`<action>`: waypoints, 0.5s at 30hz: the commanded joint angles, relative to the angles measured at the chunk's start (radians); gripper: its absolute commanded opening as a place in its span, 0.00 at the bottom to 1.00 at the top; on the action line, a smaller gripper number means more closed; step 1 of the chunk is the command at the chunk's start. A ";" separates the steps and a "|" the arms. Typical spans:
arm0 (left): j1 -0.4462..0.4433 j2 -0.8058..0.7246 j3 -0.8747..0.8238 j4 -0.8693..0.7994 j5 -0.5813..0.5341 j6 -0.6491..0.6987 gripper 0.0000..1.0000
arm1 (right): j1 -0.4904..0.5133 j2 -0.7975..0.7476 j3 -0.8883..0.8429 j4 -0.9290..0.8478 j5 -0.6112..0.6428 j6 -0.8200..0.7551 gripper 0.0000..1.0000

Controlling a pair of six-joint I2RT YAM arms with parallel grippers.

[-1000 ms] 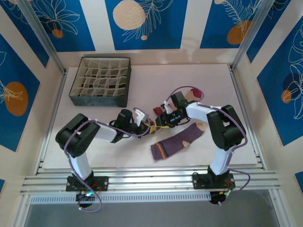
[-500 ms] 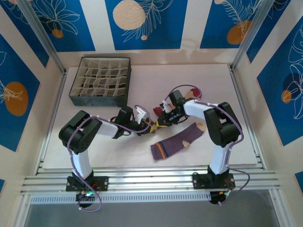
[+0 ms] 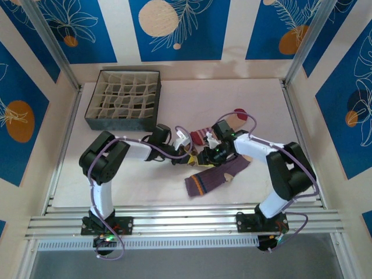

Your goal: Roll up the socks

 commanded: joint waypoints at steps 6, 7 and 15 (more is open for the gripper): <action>0.024 0.077 0.024 -0.216 0.009 0.162 0.00 | -0.105 -0.037 -0.031 0.162 -0.108 -0.091 0.44; 0.027 0.080 0.023 -0.213 0.015 0.158 0.00 | -0.110 -0.025 -0.038 0.200 -0.130 -0.095 0.45; 0.046 0.114 0.041 -0.232 0.060 0.144 0.00 | -0.101 0.118 -0.040 0.356 -0.251 -0.124 0.50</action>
